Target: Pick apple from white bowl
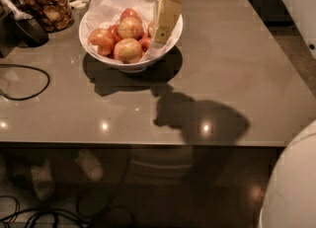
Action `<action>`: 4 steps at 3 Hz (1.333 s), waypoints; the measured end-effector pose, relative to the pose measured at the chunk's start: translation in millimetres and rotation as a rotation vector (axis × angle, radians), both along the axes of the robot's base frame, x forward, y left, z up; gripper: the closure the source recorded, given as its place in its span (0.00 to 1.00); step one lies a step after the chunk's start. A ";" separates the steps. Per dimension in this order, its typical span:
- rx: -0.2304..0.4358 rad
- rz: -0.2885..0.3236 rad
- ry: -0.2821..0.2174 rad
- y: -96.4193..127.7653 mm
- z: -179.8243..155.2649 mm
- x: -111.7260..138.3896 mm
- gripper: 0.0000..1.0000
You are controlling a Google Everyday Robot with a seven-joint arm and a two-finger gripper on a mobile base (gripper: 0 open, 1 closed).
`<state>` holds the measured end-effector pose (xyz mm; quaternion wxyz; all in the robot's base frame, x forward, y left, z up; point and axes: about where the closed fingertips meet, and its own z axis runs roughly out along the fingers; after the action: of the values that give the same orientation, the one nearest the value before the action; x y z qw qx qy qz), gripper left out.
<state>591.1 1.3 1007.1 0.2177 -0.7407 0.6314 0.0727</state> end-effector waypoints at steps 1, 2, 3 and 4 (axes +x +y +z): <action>-0.012 0.015 0.020 6.3 -10.3 2.1 0.24; -0.023 0.031 0.043 13.9 -21.2 2.9 0.25; -0.030 0.043 0.064 21.0 -31.0 4.7 0.25; -0.039 0.055 0.079 28.5 -39.2 8.0 0.26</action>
Offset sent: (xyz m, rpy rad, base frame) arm -0.0121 0.0086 -0.0357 -0.0812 0.1239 0.0647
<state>599.1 29.7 967.9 0.1761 -0.7584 0.6202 0.0955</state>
